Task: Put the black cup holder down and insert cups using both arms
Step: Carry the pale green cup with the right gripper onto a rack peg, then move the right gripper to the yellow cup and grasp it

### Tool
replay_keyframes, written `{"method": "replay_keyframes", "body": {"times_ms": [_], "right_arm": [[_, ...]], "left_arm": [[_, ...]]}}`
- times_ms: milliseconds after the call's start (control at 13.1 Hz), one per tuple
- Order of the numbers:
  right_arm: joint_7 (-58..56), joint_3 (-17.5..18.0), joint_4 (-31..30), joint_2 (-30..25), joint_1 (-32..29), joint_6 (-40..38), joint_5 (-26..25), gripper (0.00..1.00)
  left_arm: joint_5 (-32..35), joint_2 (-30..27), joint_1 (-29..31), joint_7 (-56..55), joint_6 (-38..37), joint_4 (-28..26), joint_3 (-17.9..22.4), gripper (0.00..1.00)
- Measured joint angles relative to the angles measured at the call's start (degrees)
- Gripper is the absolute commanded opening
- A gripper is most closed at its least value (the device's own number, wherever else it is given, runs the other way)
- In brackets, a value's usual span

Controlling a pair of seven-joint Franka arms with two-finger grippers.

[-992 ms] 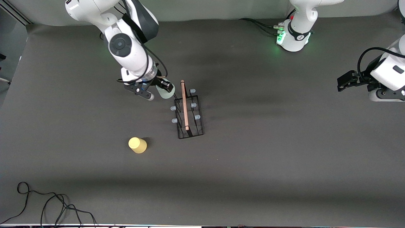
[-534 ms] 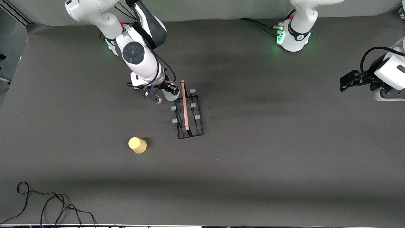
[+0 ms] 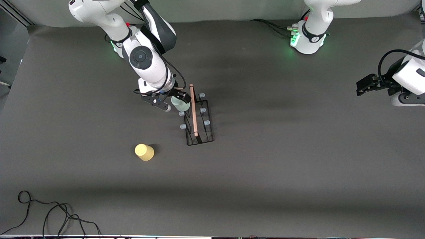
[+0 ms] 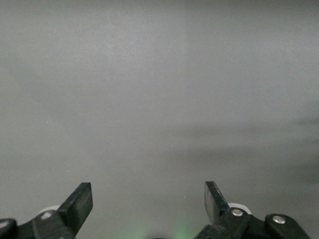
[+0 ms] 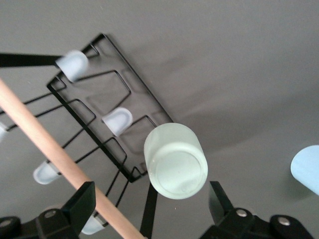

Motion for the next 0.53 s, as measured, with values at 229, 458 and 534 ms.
{"method": "replay_keyframes", "body": {"times_ms": [229,458,534], "right_arm": [[-8.55,-2.3,4.46,0.06,-3.32,-5.56,-2.15,1.0],[-20.15,-3.39,6.92,2.17,-10.78,-5.93,-2.18,1.0],[-23.15,-3.44,8.34,4.09,-13.2,-5.75,-2.18,1.0]], "left_arm": [[0.0,0.05,0.0,0.0,0.0,0.0,0.01,1.0],[0.0,0.07,0.0,0.0,0.0,-0.02,0.02,1.0],[0.0,0.08,0.0,0.0,0.0,-0.03,0.02,1.0]]}}
